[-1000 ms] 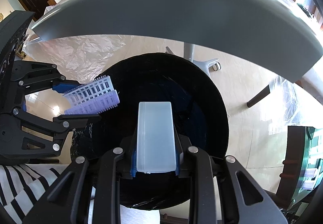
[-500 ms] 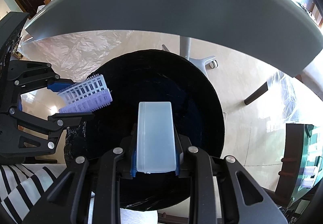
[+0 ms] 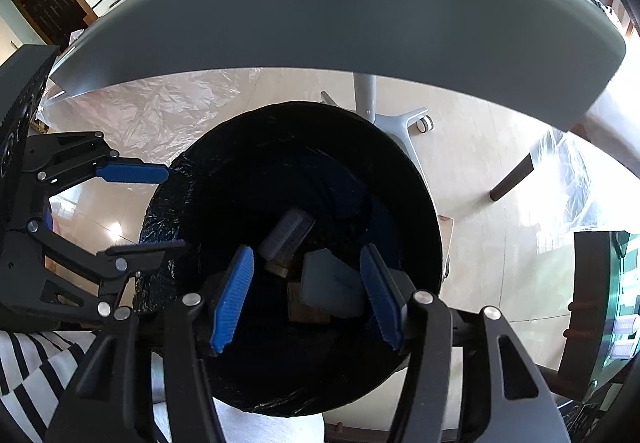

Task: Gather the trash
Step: 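Open the right tool over the bin, dropping the white container, then grasp the white medicine box with the left tool while the right tool grasps the crumpled tissue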

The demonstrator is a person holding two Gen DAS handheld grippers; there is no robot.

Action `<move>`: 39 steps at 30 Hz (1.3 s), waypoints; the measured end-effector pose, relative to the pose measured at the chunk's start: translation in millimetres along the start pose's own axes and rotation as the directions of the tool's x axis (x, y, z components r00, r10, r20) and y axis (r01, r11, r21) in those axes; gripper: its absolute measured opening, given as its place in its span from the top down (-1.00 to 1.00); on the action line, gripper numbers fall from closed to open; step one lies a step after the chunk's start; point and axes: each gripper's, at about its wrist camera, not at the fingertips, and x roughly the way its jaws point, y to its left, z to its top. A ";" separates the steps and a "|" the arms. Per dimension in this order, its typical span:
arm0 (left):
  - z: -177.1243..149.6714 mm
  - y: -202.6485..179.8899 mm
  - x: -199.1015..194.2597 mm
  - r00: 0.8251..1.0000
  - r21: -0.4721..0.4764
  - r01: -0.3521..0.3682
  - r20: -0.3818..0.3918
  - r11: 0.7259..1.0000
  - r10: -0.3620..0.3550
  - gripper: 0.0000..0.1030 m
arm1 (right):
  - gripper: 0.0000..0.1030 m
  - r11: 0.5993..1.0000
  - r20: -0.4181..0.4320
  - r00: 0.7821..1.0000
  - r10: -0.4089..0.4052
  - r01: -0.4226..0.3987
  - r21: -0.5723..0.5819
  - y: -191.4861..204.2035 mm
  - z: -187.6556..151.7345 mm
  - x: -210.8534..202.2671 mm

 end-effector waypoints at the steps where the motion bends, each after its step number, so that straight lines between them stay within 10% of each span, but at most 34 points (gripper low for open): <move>1: -0.3 -0.9 -0.6 1.000 0.003 0.004 0.006 1.000 -0.004 -0.53 | -0.22 1.000 0.000 1.000 0.002 -0.002 0.005 -0.8 -0.2 0.0; 15: -5.4 1.4 -0.8 0.999 -0.069 0.018 -0.028 0.997 -0.020 -0.69 | -0.63 0.997 -0.001 1.000 0.029 -0.029 0.065 -9.4 -8.3 -14.1; 23: -14.1 -6.1 -79.4 0.995 -0.031 0.013 0.102 0.999 -0.010 -0.69 | -0.72 0.999 0.102 0.994 -0.027 0.029 -0.021 -0.4 -13.1 -90.3; 32: 24.1 25.1 -180.4 0.900 -0.101 -0.051 0.427 0.994 0.090 -0.95 | -0.92 0.994 0.465 0.880 -0.100 0.106 0.013 -5.7 38.3 -179.6; 39: 71.6 59.2 -158.8 0.895 -0.171 -0.082 0.421 0.982 0.148 -0.95 | -0.92 0.987 0.414 0.903 -0.117 0.152 -0.053 -7.4 93.3 -139.0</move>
